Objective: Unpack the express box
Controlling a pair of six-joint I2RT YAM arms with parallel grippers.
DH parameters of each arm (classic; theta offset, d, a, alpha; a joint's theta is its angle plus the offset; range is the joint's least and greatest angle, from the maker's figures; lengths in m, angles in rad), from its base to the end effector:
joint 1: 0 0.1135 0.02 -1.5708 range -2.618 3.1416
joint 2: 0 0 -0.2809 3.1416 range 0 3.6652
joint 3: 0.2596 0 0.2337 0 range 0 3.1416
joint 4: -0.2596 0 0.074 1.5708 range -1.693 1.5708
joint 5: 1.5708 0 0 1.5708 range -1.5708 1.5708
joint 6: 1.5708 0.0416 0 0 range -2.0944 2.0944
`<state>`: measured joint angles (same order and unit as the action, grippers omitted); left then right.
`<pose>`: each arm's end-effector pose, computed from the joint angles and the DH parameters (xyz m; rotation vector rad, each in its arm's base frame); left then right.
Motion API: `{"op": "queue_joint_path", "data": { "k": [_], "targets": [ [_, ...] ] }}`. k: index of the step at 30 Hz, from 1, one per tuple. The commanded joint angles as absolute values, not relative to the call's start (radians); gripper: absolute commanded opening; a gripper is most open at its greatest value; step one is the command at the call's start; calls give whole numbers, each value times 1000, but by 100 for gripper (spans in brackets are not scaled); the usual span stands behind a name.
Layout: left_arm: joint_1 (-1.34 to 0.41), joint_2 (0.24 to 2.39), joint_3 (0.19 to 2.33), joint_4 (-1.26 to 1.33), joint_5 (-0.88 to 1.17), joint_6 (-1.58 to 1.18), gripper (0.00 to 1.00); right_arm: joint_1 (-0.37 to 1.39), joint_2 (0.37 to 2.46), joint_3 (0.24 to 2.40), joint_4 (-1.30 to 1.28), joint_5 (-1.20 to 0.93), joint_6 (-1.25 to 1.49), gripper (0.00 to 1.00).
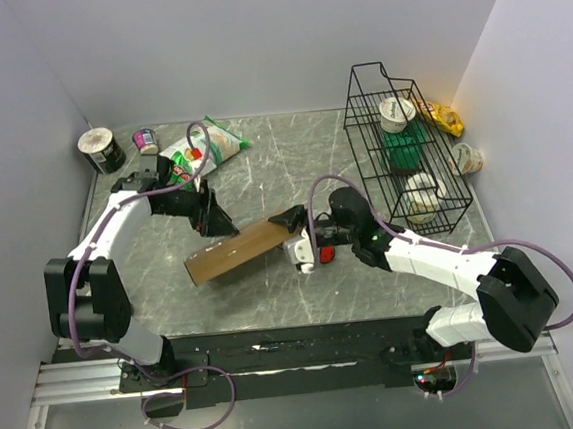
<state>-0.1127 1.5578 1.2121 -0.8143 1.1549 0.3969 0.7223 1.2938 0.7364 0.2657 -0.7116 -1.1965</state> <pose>0.2794 -0.0699 0.2910 0.8586 2.0903 -1.3782 0.1829 0.1973 0.2848 -1.6978 0.6038 0.3239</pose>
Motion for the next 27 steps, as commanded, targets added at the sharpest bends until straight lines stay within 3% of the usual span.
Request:
{"op": "queue_joint_path", "data": {
  "k": [1, 4, 11, 18, 27],
  "targets": [
    [-161, 1497, 1172, -870, 1111, 508, 97, 726, 1238, 690, 472, -733, -1272, 0],
    [-196, 1488, 1158, -865, 1035, 522, 97, 724, 1230, 632, 552, -739, -1295, 0],
    [-202, 1531, 1123, -845, 1129, 486, 97, 726, 1215, 605, 575, -729, -1311, 0],
    [-265, 1565, 1158, -848, 1137, 497, 96, 753, 1325, 583, 822, -571, -1390, 0],
    [-321, 1580, 1126, -681, 878, 279, 98, 778, 1382, 597, 940, -503, -1387, 0]
  ]
}}
